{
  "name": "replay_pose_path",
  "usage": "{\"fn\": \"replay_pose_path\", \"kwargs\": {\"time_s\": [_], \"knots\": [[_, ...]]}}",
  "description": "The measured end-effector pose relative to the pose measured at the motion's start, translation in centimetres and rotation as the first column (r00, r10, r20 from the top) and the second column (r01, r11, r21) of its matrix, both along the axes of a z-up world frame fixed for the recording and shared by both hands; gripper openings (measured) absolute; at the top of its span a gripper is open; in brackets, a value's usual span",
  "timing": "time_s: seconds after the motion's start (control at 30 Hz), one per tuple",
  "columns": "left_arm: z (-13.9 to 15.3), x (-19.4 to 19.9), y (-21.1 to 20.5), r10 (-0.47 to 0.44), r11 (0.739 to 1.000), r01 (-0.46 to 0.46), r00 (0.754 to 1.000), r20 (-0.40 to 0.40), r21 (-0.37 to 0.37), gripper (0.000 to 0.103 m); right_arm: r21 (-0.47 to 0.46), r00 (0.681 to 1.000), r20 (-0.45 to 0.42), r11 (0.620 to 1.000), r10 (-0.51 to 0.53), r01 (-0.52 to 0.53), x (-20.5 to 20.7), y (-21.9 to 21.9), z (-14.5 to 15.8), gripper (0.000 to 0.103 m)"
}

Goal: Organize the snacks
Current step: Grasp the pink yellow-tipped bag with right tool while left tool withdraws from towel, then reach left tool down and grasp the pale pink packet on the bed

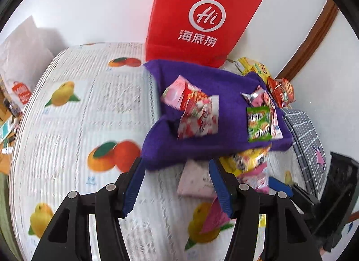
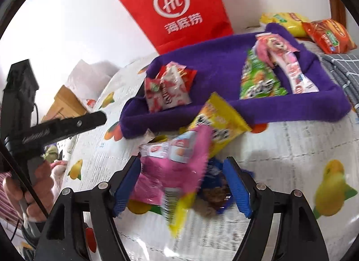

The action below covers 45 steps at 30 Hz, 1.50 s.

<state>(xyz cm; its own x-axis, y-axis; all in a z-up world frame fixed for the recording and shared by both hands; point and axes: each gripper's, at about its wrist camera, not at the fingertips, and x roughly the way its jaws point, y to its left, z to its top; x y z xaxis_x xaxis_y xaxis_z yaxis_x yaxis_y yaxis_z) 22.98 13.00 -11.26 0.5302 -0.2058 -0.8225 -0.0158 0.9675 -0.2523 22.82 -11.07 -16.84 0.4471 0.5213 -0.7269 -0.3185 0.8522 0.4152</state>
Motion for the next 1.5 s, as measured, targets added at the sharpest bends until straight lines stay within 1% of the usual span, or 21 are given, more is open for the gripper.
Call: {"fn": "replay_pose_path", "kwargs": {"time_s": [0.07,0.13,0.23,0.27,0.43,0.57,0.63,0.73,0.77,0.93,1.0,1.1,1.2,1.3,1.37,1.5], "knots": [[-0.2,-1.0,0.6,0.01,1.0,-0.01,1.0,-0.001,-0.009,0.057,-0.003,1.0,-0.014,1.0,0.022,-0.022,0.1,1.1,-0.3,0.075],[-0.4,-1.7,1.1,0.011,1.0,-0.011,1.0,-0.003,-0.019,0.057,-0.018,0.999,-0.031,1.0,0.014,-0.015,0.4,1.8,-0.5,0.075],[-0.7,-2.7,1.9,0.023,1.0,-0.023,1.0,-0.008,-0.021,0.057,-0.03,1.0,-0.026,0.999,-0.013,0.012,0.3,2.1,-0.5,0.05],[-0.8,-2.9,1.9,0.026,0.999,-0.027,1.0,-0.013,-0.019,0.057,-0.031,1.0,-0.016,0.999,-0.027,0.026,0.0,1.8,-0.2,0.045],[-1.7,-3.8,1.9,0.029,0.999,-0.029,0.999,-0.028,-0.023,0.057,-0.024,0.996,0.073,0.998,-0.049,0.051,-2.0,-0.1,2.3,0.044],[-2.8,-4.1,1.1,0.028,0.999,-0.03,0.998,-0.053,-0.04,0.057,-0.047,0.99,0.118,0.995,-0.077,0.083,-3.6,-3.3,3.7,0.045],[-3.5,-4.2,0.4,0.021,0.999,-0.025,0.998,-0.066,-0.046,0.057,-0.077,0.989,0.12,0.992,-0.089,0.098,-4.1,-5.1,3.6,0.045],[-4.3,-4.1,-0.5,0.02,0.998,-0.025,0.996,-0.082,-0.063,0.057,-0.129,0.982,0.127,0.98,-0.137,0.154,-4.7,-8.0,2.4,0.045],[-4.5,-4.0,-0.8,0.02,0.997,-0.027,0.996,-0.089,-0.076,0.057,-0.132,0.981,0.121,0.977,-0.153,0.169,-4.8,-8.9,1.9,0.045],[-4.9,-2.7,-2.1,0.056,0.984,-0.074,0.992,-0.117,-0.164,0.057,-0.098,0.976,0.076,0.972,-0.204,0.211,-4.9,-12.1,-0.6,0.045],[-5.0,-2.0,-2.6,0.073,0.979,-0.096,0.989,-0.129,-0.18,0.057,-0.049,0.976,0.058,0.976,-0.211,0.214,-5.0,-13.2,-1.5,0.045],[-5.3,-0.8,-3.2,0.106,0.973,-0.133,0.983,-0.148,-0.188,0.057,-0.009,0.977,0.054,0.978,-0.206,0.206,-5.2,-14.0,-2.0,0.045],[-5.9,0.1,-3.6,0.136,0.967,-0.168,0.977,-0.166,-0.193,0.057,-0.002,0.98,0.068,0.982,-0.188,0.188,-5.1,-14.2,-2.3,0.045],[-6.3,0.9,-3.7,0.181,0.959,-0.214,0.967,-0.18,-0.184,0.057,0.011,0.982,0.081,0.986,-0.168,0.168,-4.9,-14.2,-2.5,0.046],[-6.2,1.5,-3.9,0.201,0.958,-0.229,0.965,-0.168,-0.17,0.059,0.009,0.983,0.101,0.988,-0.154,0.154,-5.0,-14.1,-2.6,0.046],[-6.4,2.6,-4.5,0.224,0.959,-0.248,0.96,-0.171,-0.136,0.063,0.014,0.982,0.121,0.99,-0.143,0.142,-5.2,-14.1,-2.7,0.046]]}}
